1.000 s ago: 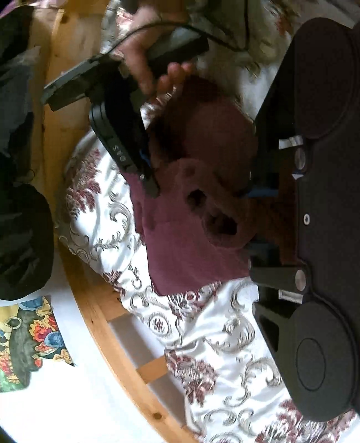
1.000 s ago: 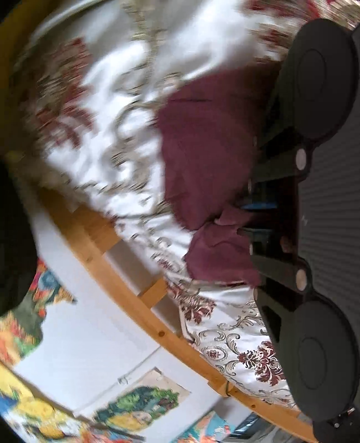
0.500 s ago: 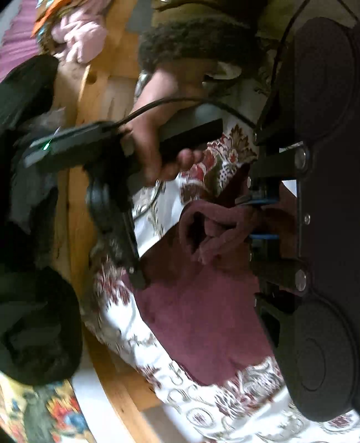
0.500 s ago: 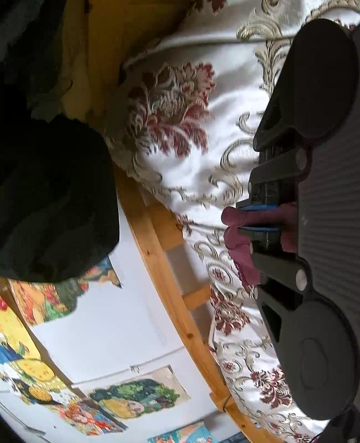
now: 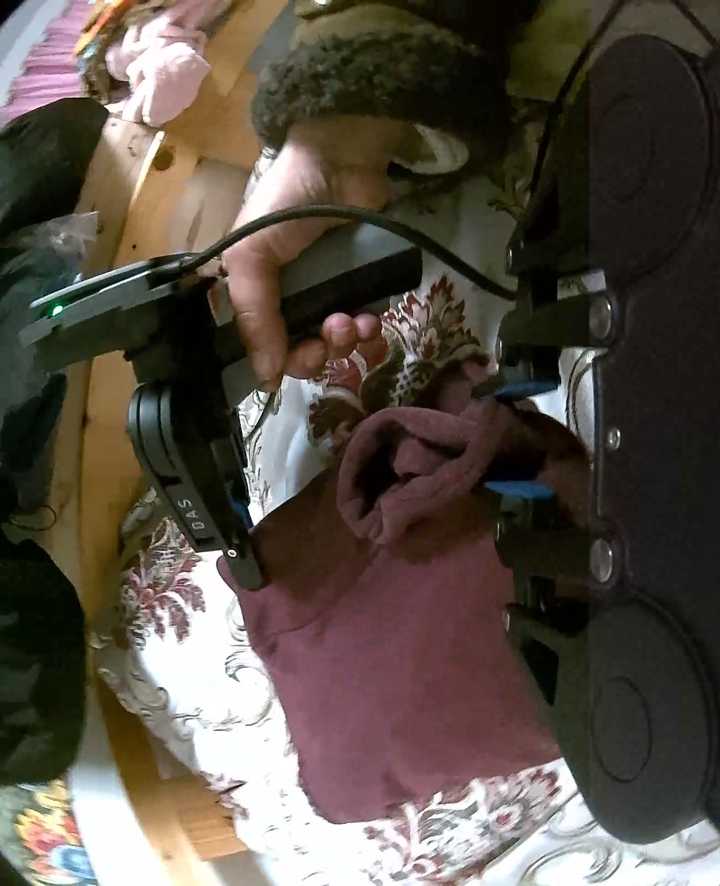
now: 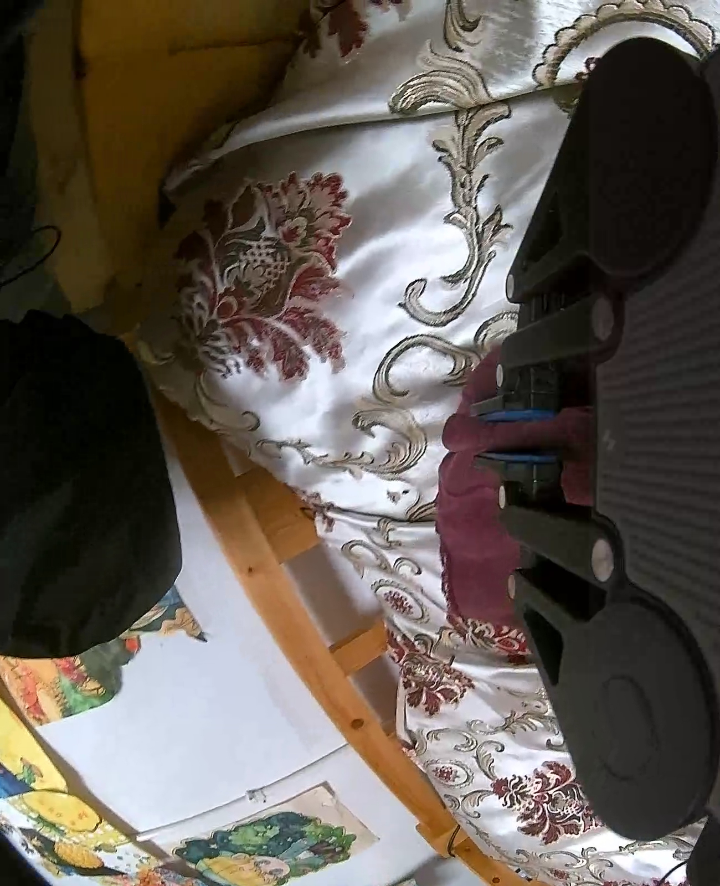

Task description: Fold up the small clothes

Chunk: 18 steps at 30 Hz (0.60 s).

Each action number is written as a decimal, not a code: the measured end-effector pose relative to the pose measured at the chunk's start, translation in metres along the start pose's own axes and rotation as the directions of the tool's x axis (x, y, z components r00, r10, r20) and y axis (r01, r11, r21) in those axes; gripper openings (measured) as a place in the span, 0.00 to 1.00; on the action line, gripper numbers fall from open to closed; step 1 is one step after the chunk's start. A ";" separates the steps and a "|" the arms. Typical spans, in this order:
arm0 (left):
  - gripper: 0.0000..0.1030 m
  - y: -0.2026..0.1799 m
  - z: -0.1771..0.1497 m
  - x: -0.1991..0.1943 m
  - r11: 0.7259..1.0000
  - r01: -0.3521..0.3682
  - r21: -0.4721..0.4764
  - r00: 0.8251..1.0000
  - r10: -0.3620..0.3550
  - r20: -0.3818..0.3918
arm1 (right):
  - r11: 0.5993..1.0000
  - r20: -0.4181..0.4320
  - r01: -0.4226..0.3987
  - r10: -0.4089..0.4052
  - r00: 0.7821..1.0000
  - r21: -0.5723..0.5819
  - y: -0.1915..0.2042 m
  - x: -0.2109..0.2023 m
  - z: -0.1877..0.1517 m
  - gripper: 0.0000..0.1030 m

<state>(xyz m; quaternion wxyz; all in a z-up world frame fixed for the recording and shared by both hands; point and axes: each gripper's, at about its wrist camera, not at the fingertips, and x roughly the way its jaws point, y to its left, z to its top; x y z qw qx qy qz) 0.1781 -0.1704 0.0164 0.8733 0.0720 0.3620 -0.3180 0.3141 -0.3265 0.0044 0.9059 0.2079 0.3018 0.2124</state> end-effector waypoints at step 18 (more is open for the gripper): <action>0.98 0.061 -0.022 -0.074 0.889 -0.112 -0.444 0.969 0.197 0.151 | 1.000 -0.128 0.010 -0.013 0.992 -0.023 0.012 -0.019 -0.025 0.97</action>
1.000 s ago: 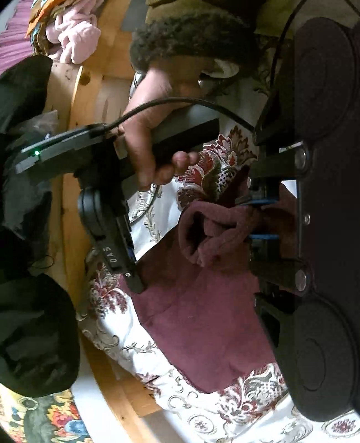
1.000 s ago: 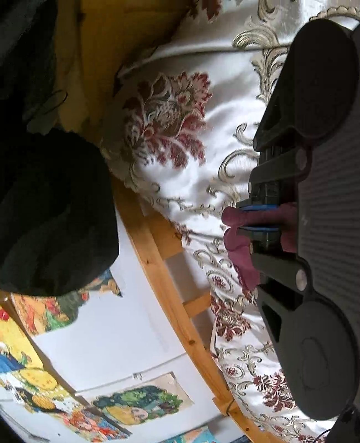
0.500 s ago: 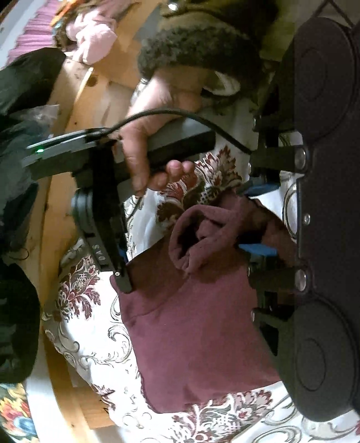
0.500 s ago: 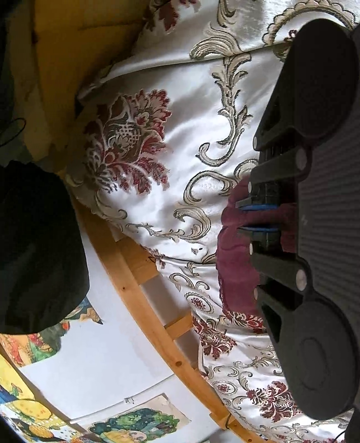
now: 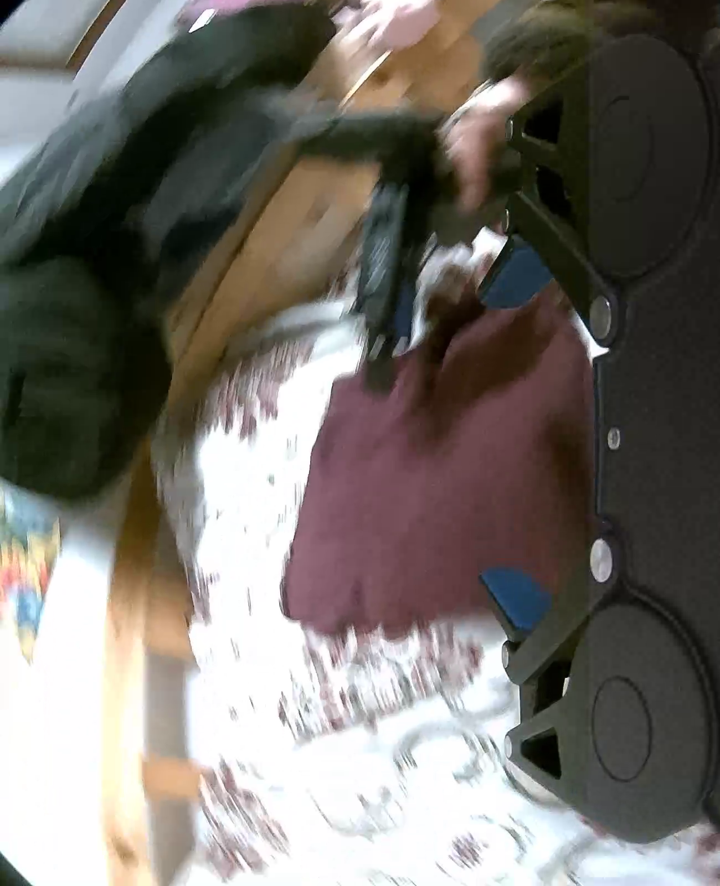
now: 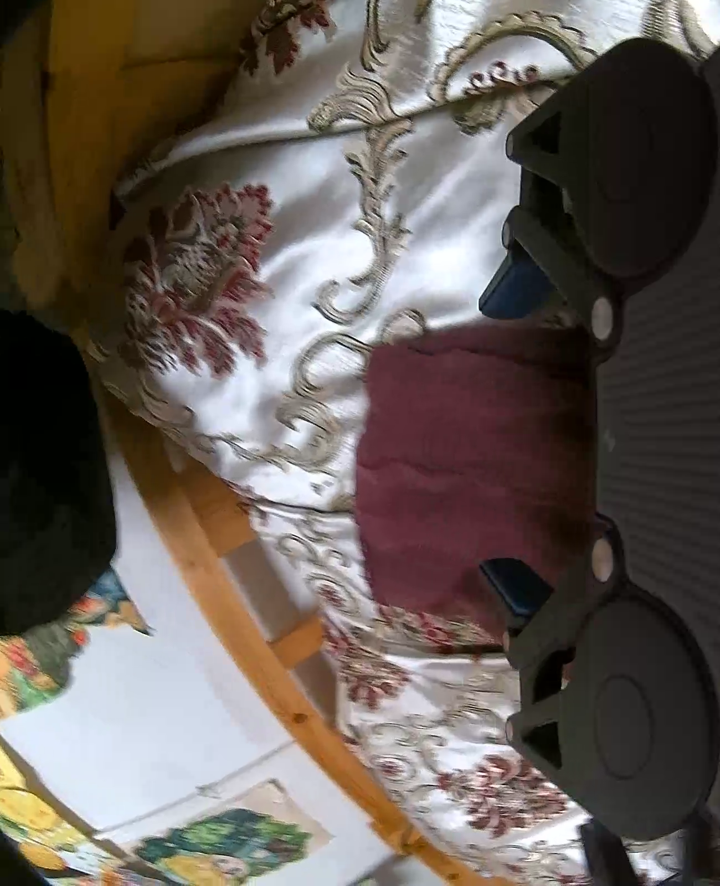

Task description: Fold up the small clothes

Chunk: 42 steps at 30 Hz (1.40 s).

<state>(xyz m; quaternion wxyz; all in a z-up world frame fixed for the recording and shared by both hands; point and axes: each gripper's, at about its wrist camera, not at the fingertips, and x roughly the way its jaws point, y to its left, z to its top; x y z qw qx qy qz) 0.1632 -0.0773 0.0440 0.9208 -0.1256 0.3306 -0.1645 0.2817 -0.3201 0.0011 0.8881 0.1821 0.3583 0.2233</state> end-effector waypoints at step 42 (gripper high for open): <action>0.99 0.006 -0.022 0.039 0.989 -0.143 0.032 0.962 0.146 -0.232 | 0.996 0.096 0.086 -0.084 0.992 -0.015 -0.004 -0.001 -0.027 0.18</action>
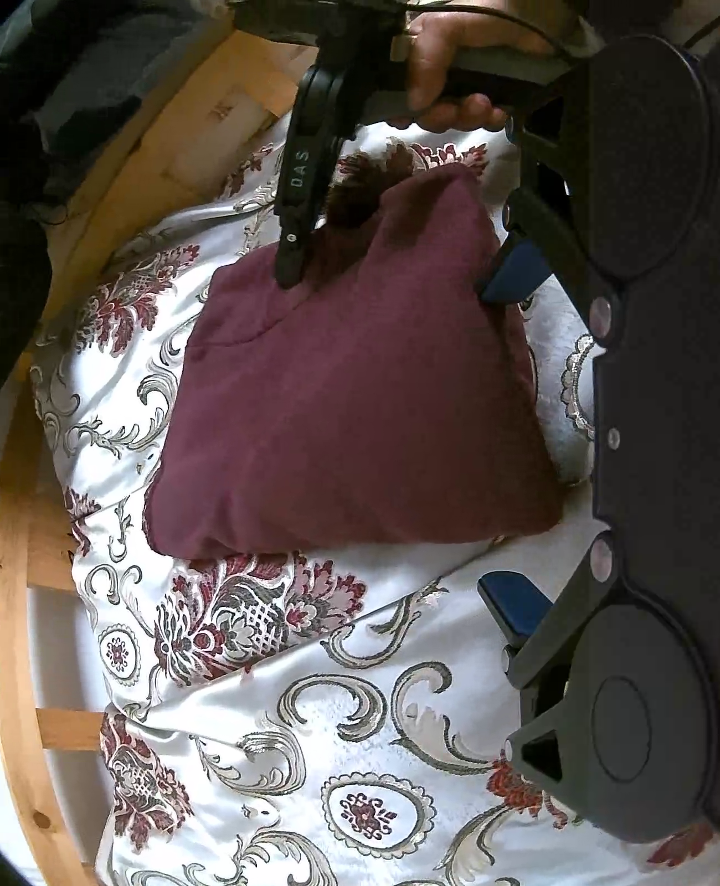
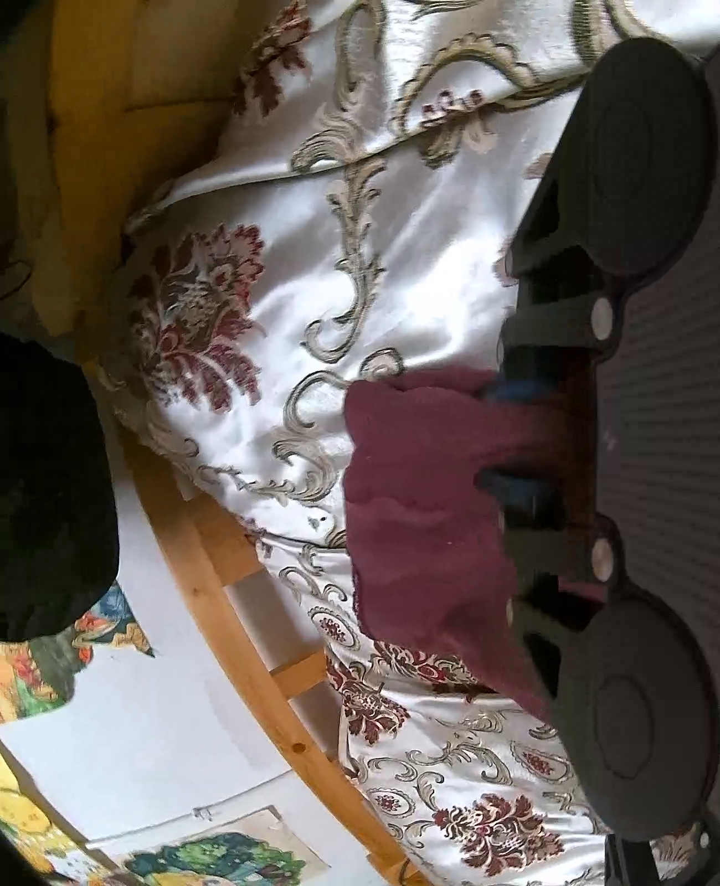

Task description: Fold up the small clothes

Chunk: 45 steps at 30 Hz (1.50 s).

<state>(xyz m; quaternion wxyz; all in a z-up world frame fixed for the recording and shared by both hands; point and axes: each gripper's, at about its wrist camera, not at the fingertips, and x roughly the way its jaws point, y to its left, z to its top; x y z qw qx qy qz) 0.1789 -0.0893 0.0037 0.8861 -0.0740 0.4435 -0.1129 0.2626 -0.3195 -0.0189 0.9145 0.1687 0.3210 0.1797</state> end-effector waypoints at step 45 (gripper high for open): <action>0.99 0.026 -0.001 0.031 0.968 0.052 -0.247 0.998 -0.057 -0.011 | 0.999 0.038 0.003 -0.005 0.999 0.036 -0.013 0.010 0.004 0.48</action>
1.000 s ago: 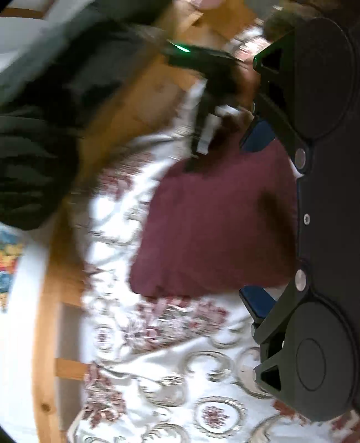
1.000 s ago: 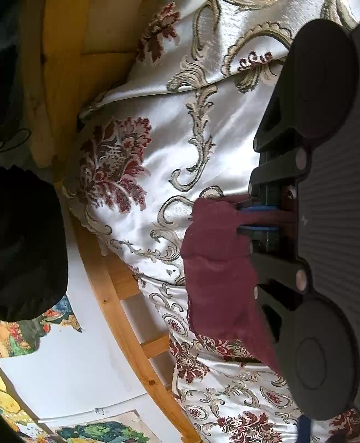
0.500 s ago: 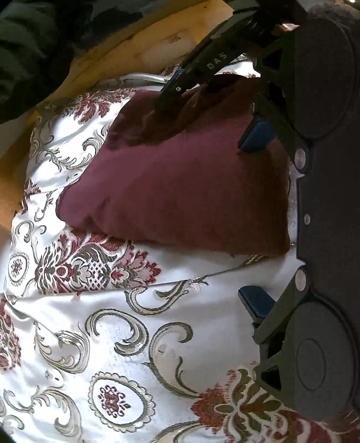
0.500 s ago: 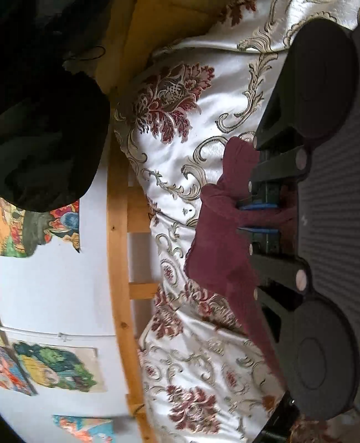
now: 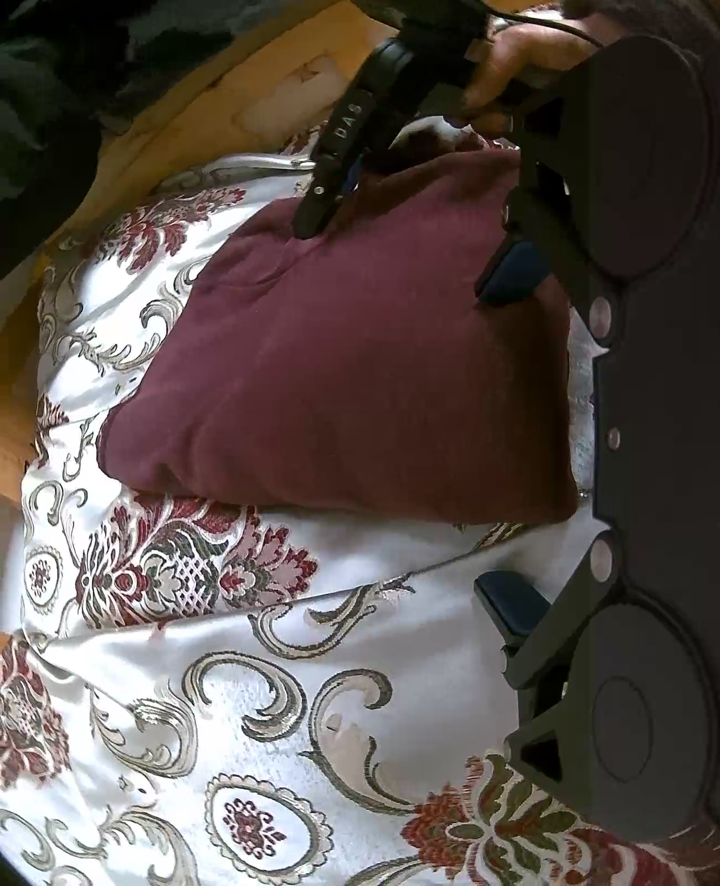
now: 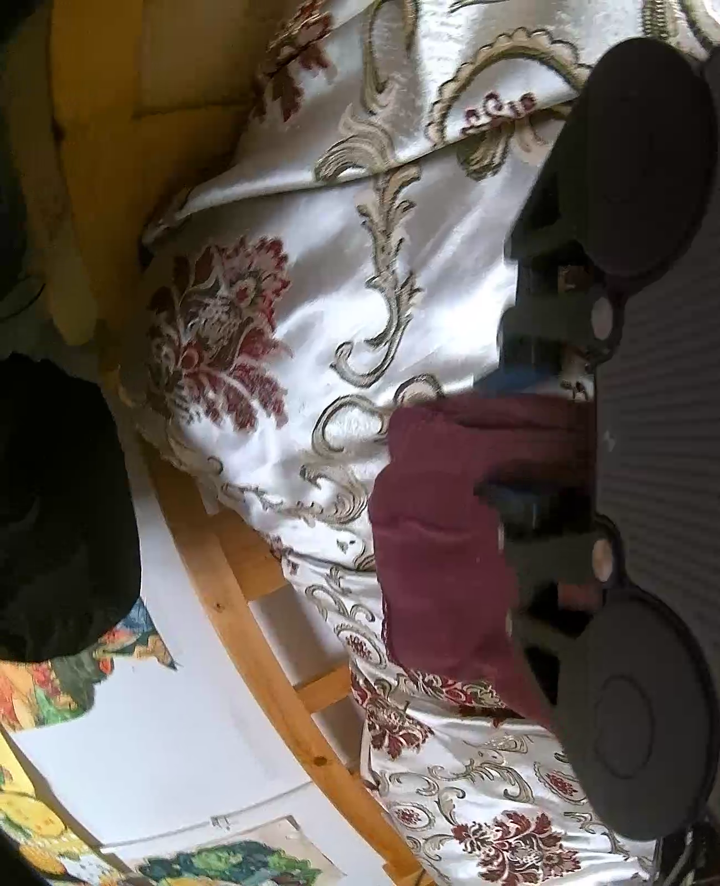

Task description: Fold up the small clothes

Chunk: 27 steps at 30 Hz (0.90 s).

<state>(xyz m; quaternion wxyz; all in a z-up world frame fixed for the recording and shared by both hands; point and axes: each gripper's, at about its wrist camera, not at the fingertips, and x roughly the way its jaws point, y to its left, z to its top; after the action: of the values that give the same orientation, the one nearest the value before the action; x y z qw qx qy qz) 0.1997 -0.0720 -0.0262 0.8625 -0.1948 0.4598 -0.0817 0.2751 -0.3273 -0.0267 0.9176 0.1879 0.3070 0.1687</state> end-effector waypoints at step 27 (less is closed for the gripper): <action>0.99 0.000 -0.002 0.002 0.999 -0.019 0.032 1.000 0.019 0.010 | 0.985 -0.113 -0.080 0.098 0.989 0.153 -0.018 0.009 0.000 0.44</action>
<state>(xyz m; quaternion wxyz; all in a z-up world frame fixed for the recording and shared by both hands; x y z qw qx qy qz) 0.1989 -0.0733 -0.0283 0.8685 -0.1771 0.4561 -0.0798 0.2851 -0.3394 -0.0394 0.8724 0.2587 0.3647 0.1975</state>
